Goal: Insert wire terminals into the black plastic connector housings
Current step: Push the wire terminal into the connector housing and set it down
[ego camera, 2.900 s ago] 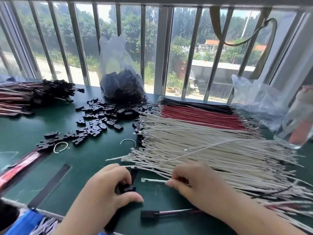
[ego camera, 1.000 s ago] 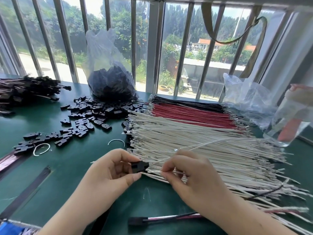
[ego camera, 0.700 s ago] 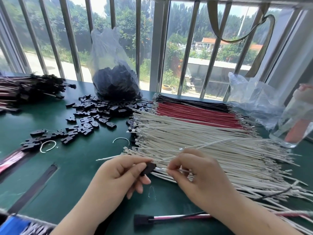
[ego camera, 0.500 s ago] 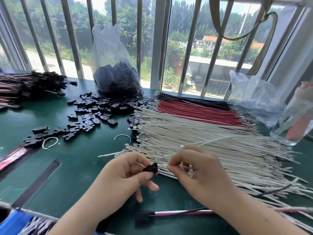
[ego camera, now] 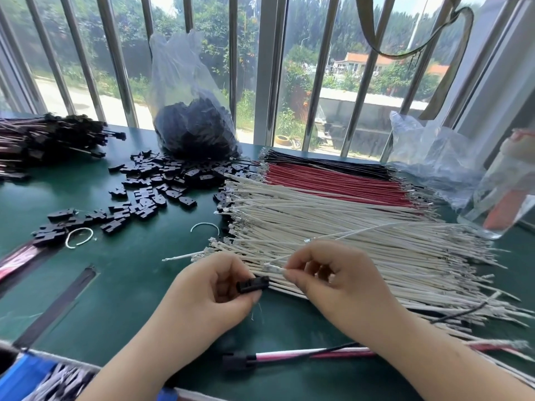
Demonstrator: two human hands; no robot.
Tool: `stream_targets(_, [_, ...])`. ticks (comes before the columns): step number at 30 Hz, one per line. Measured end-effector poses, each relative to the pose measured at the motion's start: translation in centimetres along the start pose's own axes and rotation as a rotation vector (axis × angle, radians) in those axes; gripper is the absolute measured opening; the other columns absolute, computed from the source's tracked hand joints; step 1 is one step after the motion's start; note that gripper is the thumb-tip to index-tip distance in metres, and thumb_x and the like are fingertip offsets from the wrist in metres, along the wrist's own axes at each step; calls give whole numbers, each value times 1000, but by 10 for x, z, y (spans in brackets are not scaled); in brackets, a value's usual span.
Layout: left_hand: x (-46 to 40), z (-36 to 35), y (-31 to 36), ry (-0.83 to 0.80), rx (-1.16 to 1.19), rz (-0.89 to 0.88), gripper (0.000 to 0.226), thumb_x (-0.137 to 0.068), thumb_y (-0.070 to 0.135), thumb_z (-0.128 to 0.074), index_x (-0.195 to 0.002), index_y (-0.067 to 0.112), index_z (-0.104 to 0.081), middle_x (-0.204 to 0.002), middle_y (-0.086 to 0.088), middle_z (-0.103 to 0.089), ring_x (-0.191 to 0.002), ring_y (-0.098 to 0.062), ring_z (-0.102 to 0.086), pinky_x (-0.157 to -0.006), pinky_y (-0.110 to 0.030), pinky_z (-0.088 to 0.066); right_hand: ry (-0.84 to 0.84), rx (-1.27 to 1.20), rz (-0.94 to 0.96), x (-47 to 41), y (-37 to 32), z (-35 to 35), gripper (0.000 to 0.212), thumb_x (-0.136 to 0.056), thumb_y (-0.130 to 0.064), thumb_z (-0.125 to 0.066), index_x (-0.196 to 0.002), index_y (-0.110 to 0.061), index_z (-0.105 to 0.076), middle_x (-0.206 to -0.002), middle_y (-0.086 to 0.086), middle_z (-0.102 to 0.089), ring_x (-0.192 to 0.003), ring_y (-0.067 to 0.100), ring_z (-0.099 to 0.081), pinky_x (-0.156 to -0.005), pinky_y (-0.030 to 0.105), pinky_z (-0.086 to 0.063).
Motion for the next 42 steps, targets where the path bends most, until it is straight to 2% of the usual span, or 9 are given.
stream_targets(5, [0,-6,6,2,139,23,20,-60,9,-73,-68,25,-62,-64,-1,-65,-62,-11,-61,-64,-22,-52,-97,-75,-62,0,-6,-6,15,-76,-18,-75,-70,-31,-70,-67,-19,-64,-63,2,-57,-59,10,-42])
stream_targets(12, [3,-5,12,-41,97,55,26,-87,-1,-57,-90,22,-45,-73,-8,-73,-46,-11,-53,-41,-17,-38,-64,-69,-74,-1,-6,-3,16,-75,-20,-76,-69,-33,-70,-70,-16,-65,-63,3,-55,-57,11,-40])
stream_targets(18, [2,2,16,40,278,79,15,-74,6,-66,-78,20,-62,-70,-18,-70,-39,-15,-44,-38,-18,-37,-32,36,23,-1,-4,3,18,-73,-16,-79,-71,-31,-69,-74,-19,-64,-71,3,-58,-60,7,-40])
stream_targets(24, [1,3,14,45,377,136,23,-72,-23,-60,-86,-5,-61,-57,-20,-63,-38,-20,-56,-35,-23,-44,-42,60,49,0,1,3,9,-75,-24,-75,-76,-30,-68,-78,-19,-63,-73,5,-58,-62,8,-39])
stream_targets(27, [-1,3,14,57,369,127,18,-70,-18,-64,-85,-8,-62,-60,-20,-65,-41,-20,-59,-36,-25,-47,-46,70,57,0,1,3,8,-74,-24,-74,-76,-29,-68,-78,-19,-63,-73,4,-58,-62,8,-39])
stream_targets(33, [0,6,16,52,253,107,26,-54,24,-73,-74,7,-72,-59,-18,-67,-40,-19,-55,-45,-20,-46,-37,102,72,1,1,4,8,-75,-29,-73,-77,-31,-65,-77,-17,-63,-71,5,-57,-61,8,-38])
stream_targets(36, [1,5,14,62,285,82,22,-57,18,-71,-77,12,-75,-70,-16,-71,-48,-17,-62,-49,-17,-50,-33,98,73,1,0,3,7,-73,-33,-70,-79,-31,-65,-77,-18,-63,-70,5,-57,-60,8,-37])
stream_targets(40, [3,4,13,1,449,36,24,-70,4,-66,-90,14,-76,-96,-18,-72,-90,-24,-71,-67,-27,-58,-71,77,80,2,-2,-1,6,-73,-32,-69,-79,-30,-67,-78,-20,-63,-71,6,-59,-61,11,-42])
stream_targets(42, [4,7,12,24,571,42,22,-76,-5,-65,-86,12,-76,-92,-20,-72,-87,-29,-71,-62,-29,-57,-88,77,78,2,-2,-1,5,-75,-31,-71,-78,-30,-68,-79,-20,-63,-74,5,-60,-62,11,-43])
Point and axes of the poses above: each hand's wrist, its own x-axis away from the middle knuckle, its own z-axis out of the back of the hand, y = z × x, the point moved 1 cm from there along -x, towards the middle knuckle
